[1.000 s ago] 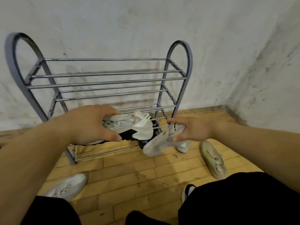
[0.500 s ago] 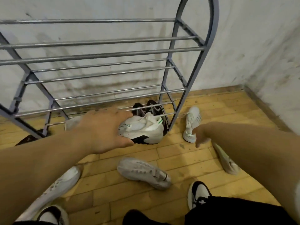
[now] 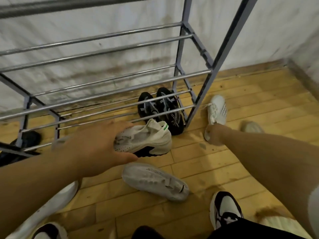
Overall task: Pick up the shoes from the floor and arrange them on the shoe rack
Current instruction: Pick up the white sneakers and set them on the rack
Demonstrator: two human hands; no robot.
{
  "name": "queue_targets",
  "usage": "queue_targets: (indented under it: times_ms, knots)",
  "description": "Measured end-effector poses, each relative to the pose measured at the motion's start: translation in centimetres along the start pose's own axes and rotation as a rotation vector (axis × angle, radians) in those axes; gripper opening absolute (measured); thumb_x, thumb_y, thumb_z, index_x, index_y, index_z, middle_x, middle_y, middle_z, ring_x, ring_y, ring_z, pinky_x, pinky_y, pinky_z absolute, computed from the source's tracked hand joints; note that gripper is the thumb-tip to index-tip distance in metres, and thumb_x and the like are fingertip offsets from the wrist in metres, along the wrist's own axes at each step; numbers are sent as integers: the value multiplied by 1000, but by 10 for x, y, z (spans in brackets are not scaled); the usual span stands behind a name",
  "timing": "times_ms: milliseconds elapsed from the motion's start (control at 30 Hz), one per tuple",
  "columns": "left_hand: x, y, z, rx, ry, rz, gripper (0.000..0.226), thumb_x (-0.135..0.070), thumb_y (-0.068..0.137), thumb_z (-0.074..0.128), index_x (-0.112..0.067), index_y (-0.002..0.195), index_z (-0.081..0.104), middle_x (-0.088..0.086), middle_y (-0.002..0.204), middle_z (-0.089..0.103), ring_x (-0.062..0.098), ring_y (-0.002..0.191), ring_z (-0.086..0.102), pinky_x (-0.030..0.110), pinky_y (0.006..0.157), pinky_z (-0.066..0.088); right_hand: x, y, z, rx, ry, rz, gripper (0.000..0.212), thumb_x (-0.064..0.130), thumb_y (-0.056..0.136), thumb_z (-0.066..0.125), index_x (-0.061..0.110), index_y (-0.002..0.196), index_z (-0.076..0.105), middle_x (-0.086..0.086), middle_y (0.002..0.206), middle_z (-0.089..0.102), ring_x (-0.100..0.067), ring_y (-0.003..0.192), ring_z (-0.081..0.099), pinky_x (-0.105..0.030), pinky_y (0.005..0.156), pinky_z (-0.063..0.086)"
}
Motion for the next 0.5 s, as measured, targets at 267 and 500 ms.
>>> queue_targets:
  times_ms: [267,500]
  knots:
    - [-7,-34,-46,-107,-13,28,98,-87,70,60,-54,154,22,-15,154,41,15,133,49,32,98,47,2,-115,-58,19,-79,-66,69,33,98,66,9,155,38,-13,142,57,-32,125,59,-35,97,50]
    - [1,-114,-81,-113,-96,116,109,-98,52,55,-60,150,26,-22,147,46,8,131,49,36,109,44,33,-280,-109,-57,-87,-229,66,61,97,57,29,153,43,3,149,51,-21,119,53,-31,90,43]
Point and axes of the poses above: each hand's wrist, its own y-axis towards the middle knuckle, its own z-axis out of the palm, x = y × z, the point moved 6 cm from there along y, towards the middle knuckle
